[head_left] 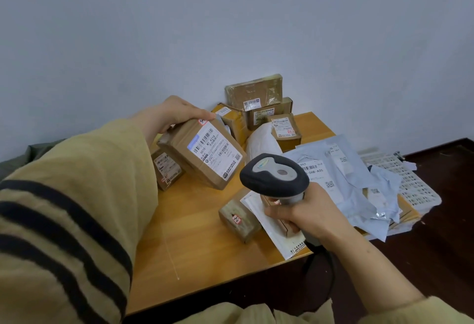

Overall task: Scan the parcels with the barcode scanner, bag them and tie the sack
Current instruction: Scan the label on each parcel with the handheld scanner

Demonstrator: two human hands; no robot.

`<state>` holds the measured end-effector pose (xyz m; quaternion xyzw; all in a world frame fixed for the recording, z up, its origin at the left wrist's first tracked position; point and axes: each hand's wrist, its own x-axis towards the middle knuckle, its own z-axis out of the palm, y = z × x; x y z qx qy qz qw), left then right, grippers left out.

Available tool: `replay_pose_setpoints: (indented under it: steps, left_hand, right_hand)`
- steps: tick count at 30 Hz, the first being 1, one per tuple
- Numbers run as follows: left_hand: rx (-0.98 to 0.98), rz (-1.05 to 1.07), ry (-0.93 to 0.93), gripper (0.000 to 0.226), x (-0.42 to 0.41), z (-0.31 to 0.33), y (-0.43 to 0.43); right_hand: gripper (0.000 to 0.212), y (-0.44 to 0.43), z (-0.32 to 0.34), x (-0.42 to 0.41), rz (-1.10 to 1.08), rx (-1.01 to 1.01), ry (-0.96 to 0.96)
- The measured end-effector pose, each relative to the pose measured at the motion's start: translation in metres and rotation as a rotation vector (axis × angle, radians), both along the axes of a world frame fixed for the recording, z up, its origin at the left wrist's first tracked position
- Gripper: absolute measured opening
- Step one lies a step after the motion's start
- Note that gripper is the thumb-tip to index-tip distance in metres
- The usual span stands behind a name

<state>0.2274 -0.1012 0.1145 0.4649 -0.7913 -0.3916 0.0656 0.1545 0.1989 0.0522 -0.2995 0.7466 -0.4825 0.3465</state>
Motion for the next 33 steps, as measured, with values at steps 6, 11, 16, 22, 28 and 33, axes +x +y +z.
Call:
replay_pose_setpoints:
  steps: [6, 11, 16, 22, 28, 33]
  left_hand:
    - [-0.009, -0.031, -0.045, 0.056, -0.005, 0.000, -0.005]
    - [-0.013, -0.043, -0.063, 0.056, -0.010, -0.004, -0.010]
    - [-0.025, -0.056, -0.071, 0.055, -0.015, -0.006, -0.012]
    - [-0.023, -0.050, -0.081, 0.061, -0.020, -0.007, -0.016]
    - [-0.022, -0.058, -0.088, 0.061, -0.023, -0.007, -0.017]
    - [-0.031, -0.055, -0.091, 0.061, -0.025, -0.007, -0.016]
  right_hand:
    - [0.020, -0.002, 0.001, -0.007, 0.015, 0.057, 0.108]
    - [0.017, -0.001, 0.004, -0.011, 0.020, 0.086, 0.219]
    - [0.018, -0.001, 0.006, -0.015, 0.026, 0.105, 0.259]
    - [0.022, -0.001, 0.004, -0.020, 0.008, 0.131, 0.285]
    - [0.018, -0.001, 0.005, -0.022, 0.027, 0.150, 0.293]
    - [0.014, -0.001, 0.006, -0.024, 0.030, 0.157, 0.313]
